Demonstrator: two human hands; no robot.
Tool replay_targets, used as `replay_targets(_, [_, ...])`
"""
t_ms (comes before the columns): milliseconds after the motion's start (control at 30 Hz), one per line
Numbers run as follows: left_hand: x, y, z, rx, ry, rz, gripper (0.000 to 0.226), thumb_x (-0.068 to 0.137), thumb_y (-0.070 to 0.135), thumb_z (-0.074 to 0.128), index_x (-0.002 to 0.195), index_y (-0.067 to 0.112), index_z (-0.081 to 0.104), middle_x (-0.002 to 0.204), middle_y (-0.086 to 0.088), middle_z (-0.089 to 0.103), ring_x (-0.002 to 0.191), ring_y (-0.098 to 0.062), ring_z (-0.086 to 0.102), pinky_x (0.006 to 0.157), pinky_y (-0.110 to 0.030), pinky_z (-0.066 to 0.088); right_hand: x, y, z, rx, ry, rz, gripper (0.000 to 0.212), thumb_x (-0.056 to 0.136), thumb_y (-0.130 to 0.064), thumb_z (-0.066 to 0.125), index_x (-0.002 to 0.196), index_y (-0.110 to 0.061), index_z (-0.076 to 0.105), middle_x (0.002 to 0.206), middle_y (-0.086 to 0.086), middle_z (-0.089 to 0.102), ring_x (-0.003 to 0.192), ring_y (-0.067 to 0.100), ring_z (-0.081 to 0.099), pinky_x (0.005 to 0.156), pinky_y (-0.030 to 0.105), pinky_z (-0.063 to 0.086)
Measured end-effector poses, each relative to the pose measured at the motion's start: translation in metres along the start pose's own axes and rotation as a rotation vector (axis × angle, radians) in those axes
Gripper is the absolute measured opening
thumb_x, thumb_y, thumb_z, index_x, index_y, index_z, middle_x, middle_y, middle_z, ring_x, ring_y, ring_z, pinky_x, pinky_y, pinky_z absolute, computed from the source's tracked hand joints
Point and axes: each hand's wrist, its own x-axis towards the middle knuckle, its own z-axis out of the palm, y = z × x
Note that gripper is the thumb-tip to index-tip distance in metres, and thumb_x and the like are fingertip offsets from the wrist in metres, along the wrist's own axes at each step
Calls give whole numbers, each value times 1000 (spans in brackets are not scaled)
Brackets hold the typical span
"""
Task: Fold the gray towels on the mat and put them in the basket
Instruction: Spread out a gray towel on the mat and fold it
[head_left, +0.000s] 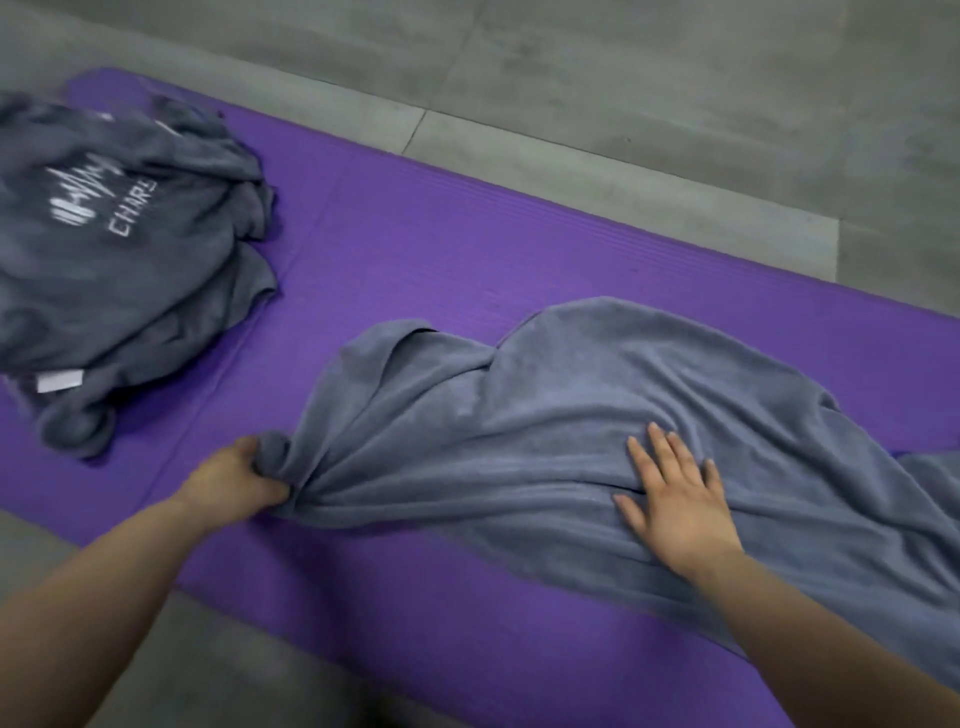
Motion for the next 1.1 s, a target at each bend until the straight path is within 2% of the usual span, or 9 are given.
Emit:
replay_targets(67, [-2,9,-7,90,-85,-15,96,33,35,60,121,-1,50,117,-19,59,102,-26,55,89,-32,40,-1,5,-1,-60,-77,15,65,93,-49,26,147,-22,4,157,3,-9,146,19,-4,117,45,5])
replay_targets(167, [6,28,-10,192,177,40,107,47,56,55,141,12,31,145,-13,37,133,-27,37,109,-39,28,-2,6,-5,-43,-104,2,61,97,-41,30,147,-23,1,157,1,-12,145,17,-6,117,42,4])
replay_targets(333, [29,75,22,274,231,322,82,82,33,62,146,14,15,152,-8,26,139,-24,26,114,-43,20,-8,15,-1,-76,-114,-22,58,97,-32,33,147,-22,7,157,3,-7,146,20,-1,117,43,7])
replay_targets(467, [31,115,49,500,180,262,86,85,34,56,146,20,-3,151,-8,26,137,-27,31,113,-51,8,-15,23,12,-89,48,-77,44,65,-25,55,105,-13,70,117,14,66,101,31,67,73,49,54])
replay_targets(667, [17,122,73,873,243,579,39,92,21,38,130,28,44,121,-8,61,115,-25,52,99,-30,31,-29,45,23,7,180,-181,38,62,-20,37,71,-9,72,88,14,73,74,30,72,66,30,55])
replay_targets(833, [-26,83,99,914,29,787,45,86,31,31,124,27,53,119,-7,62,113,-23,54,92,-29,39,-34,50,8,169,245,-86,34,68,-30,38,59,-6,61,61,10,64,58,33,64,58,35,50])
replay_targets(933, [-43,63,95,877,88,959,43,64,41,30,66,28,71,67,1,65,71,-20,62,69,-24,38,-26,32,-5,268,386,-60,37,74,-36,44,72,-6,64,75,14,66,74,31,62,72,32,35])
replay_targets(1000, [-36,56,91,721,238,1002,35,63,38,39,44,22,64,62,3,62,69,-16,52,67,-25,33,-11,9,-20,286,443,-142,39,75,-36,45,83,-5,67,93,18,69,89,30,64,84,31,36])
replay_targets(1100, [-30,73,83,303,203,641,29,80,26,51,89,8,72,116,-17,61,109,-27,56,92,-28,41,19,-28,-43,244,265,-270,43,84,-28,45,118,-5,58,138,18,47,124,33,49,104,37,36])
